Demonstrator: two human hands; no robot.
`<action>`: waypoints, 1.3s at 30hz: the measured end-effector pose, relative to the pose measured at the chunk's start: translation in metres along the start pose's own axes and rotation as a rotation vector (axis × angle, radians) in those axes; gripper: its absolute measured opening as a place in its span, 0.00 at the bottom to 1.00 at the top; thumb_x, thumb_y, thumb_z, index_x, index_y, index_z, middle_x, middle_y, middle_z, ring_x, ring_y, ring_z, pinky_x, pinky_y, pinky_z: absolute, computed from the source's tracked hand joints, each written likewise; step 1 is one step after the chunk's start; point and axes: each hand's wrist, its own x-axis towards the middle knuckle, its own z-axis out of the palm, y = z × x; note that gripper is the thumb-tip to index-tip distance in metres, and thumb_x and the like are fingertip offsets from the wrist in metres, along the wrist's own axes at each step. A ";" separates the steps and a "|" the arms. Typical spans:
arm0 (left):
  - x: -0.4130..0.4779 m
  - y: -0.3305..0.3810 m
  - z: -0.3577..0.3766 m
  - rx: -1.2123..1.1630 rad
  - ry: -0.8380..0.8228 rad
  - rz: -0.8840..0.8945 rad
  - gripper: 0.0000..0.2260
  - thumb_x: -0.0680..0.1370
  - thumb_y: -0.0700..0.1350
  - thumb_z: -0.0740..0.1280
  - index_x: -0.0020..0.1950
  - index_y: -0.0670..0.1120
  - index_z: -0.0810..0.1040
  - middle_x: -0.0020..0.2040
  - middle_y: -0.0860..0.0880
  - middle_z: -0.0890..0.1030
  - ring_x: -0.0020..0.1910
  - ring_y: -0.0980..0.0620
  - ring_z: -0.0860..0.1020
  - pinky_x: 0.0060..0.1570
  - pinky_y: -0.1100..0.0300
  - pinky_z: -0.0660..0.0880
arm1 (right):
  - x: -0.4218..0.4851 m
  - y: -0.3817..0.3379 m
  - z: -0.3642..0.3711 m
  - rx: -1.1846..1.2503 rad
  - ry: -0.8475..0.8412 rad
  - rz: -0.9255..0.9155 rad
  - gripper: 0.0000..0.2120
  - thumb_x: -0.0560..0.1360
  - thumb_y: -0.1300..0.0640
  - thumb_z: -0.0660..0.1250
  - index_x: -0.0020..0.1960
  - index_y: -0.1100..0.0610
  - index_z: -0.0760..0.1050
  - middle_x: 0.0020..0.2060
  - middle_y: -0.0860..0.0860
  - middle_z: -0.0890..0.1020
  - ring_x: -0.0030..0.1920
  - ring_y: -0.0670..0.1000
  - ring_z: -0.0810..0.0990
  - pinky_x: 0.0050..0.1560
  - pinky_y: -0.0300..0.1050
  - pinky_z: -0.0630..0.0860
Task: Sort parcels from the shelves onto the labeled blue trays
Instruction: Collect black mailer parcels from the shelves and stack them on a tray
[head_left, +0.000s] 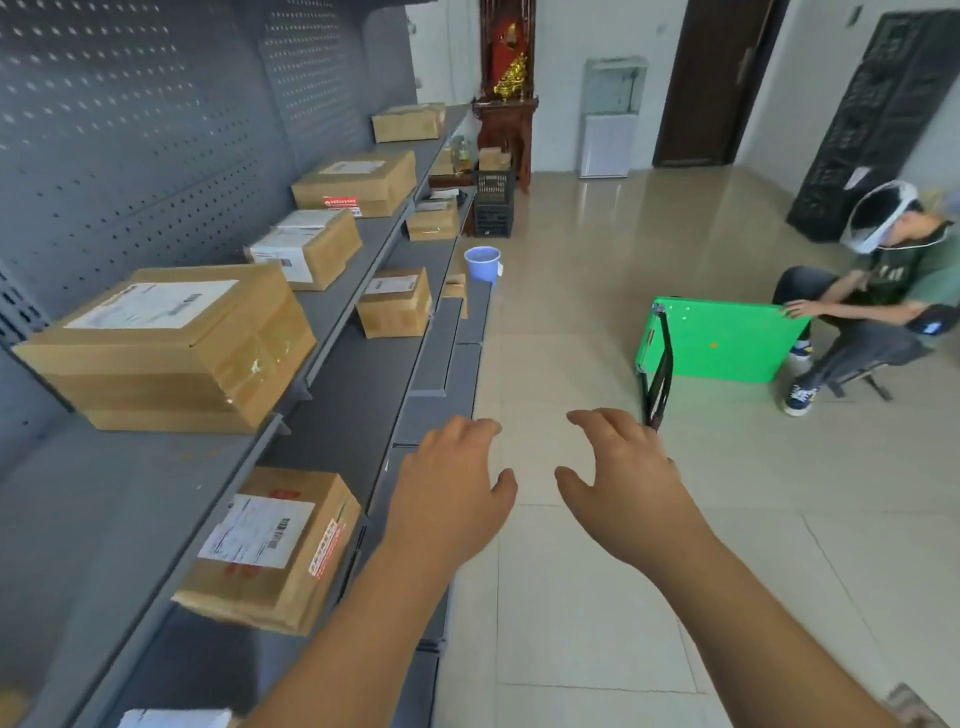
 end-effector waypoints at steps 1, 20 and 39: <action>0.017 -0.005 0.001 -0.005 -0.007 0.014 0.22 0.82 0.55 0.63 0.76 0.54 0.68 0.72 0.53 0.71 0.69 0.50 0.70 0.64 0.53 0.69 | 0.012 -0.001 0.002 -0.007 0.005 0.024 0.28 0.79 0.47 0.64 0.77 0.46 0.63 0.75 0.47 0.66 0.74 0.54 0.64 0.71 0.55 0.67; 0.321 0.021 0.093 0.039 -0.107 0.110 0.22 0.81 0.54 0.63 0.74 0.53 0.69 0.70 0.52 0.72 0.68 0.47 0.71 0.64 0.50 0.70 | 0.290 0.107 0.005 -0.019 -0.012 0.211 0.28 0.78 0.48 0.64 0.77 0.48 0.64 0.74 0.49 0.67 0.74 0.56 0.65 0.71 0.55 0.67; 0.664 -0.002 0.137 -0.038 -0.027 -0.060 0.22 0.81 0.53 0.64 0.75 0.53 0.70 0.71 0.51 0.72 0.67 0.48 0.72 0.63 0.51 0.72 | 0.661 0.151 0.006 0.024 -0.027 0.060 0.25 0.79 0.49 0.65 0.75 0.50 0.68 0.72 0.50 0.72 0.70 0.56 0.70 0.69 0.53 0.70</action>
